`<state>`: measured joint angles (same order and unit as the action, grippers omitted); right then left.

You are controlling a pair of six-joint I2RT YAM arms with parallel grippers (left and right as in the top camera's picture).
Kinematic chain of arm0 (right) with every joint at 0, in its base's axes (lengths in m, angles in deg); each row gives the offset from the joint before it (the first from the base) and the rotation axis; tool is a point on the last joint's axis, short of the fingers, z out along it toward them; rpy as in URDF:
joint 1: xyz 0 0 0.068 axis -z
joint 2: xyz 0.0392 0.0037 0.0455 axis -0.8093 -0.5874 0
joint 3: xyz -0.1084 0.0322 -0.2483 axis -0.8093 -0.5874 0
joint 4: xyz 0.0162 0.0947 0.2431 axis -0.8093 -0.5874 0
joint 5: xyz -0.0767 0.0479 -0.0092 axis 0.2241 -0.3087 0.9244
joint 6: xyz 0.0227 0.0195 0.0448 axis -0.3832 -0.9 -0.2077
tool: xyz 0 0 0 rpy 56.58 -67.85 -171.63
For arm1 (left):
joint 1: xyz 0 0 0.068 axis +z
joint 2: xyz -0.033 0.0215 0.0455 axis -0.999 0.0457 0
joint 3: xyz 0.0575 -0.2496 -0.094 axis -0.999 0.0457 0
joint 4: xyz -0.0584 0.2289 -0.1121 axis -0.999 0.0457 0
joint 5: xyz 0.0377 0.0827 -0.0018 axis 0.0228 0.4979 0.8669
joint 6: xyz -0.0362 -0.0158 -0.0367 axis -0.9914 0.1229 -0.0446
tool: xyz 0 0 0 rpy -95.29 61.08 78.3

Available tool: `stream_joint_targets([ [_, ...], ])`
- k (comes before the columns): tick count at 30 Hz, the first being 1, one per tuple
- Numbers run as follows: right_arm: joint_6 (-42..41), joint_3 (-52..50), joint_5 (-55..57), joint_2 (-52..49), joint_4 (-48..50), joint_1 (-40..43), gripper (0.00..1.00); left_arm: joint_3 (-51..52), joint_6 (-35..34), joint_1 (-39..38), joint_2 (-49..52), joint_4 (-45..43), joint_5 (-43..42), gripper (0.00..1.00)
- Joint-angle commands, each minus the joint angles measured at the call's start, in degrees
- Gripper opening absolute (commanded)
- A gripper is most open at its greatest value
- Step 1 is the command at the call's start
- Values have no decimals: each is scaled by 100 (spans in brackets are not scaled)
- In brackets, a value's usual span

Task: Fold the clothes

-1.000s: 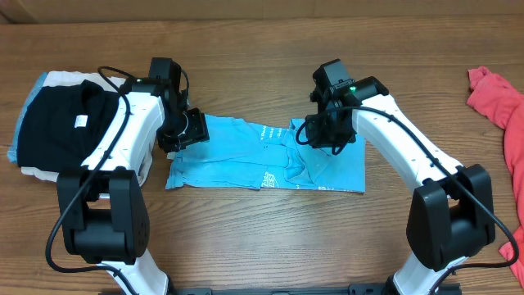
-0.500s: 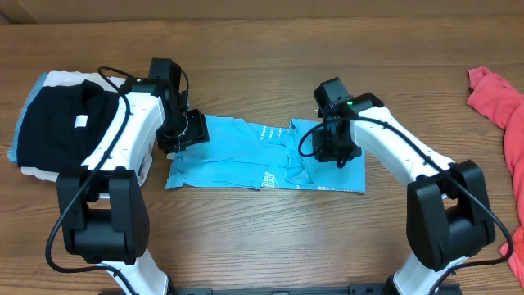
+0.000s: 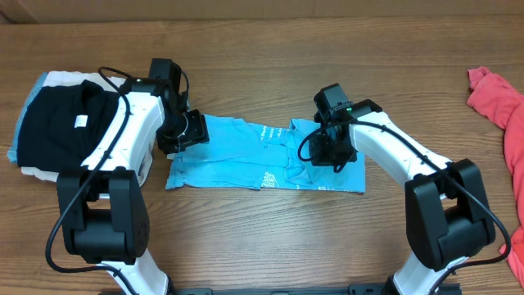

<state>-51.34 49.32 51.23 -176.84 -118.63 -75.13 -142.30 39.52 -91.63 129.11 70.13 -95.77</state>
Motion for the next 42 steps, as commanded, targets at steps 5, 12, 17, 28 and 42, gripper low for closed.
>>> stream_joint_targets([
  [5, 1381, -44, -2098, -15, -125, -295, 9, -109, 114, 7, 39, 0, -52, 63],
  [12, 1696, -44, -2103, -15, -96, -535, 40, -109, 111, 7, 39, 7, -52, 63],
  [17, 1292, 48, -1023, -13, -160, -424, 32, -109, 144, 9, 39, 28, -46, 64],
  [28, 1276, 1165, 127, 485, -949, -389, 37, -107, 704, 17, 39, 20, 850, 74],
  [42, 1005, 1165, 461, 544, -957, -382, 37, 254, 879, 122, 326, -321, 1226, 76],
])
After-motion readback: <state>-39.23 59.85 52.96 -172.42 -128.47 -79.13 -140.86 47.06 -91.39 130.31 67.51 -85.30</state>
